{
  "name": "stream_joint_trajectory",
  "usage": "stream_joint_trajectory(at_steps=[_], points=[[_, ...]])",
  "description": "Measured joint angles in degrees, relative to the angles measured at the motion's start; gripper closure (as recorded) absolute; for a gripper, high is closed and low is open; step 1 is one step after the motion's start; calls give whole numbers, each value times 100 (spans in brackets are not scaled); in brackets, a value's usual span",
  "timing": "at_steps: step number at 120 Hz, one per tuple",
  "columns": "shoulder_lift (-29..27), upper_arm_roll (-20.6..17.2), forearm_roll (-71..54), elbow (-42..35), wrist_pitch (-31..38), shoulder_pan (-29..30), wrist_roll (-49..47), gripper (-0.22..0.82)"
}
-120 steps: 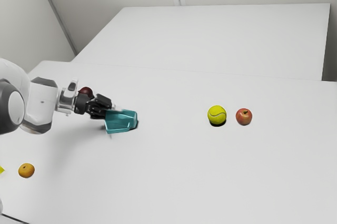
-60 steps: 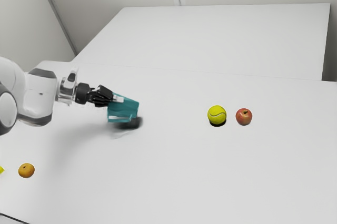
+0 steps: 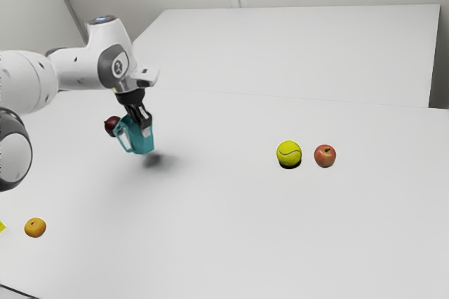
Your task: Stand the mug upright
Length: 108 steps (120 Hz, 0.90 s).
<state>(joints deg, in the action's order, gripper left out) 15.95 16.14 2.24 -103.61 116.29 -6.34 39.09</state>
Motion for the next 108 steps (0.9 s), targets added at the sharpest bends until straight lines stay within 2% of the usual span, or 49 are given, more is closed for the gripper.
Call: stream_joint_trajectory(at_steps=[32,68,91,108], points=[[74,-14,18,-332,832,15,-1393,78],[155,-15,180,-608,1393,-4,-2409,77],[158,-15,213,-618,1497,-34,-2771,37],[118,-21,221,-589,1507,-39,-2971,19]])
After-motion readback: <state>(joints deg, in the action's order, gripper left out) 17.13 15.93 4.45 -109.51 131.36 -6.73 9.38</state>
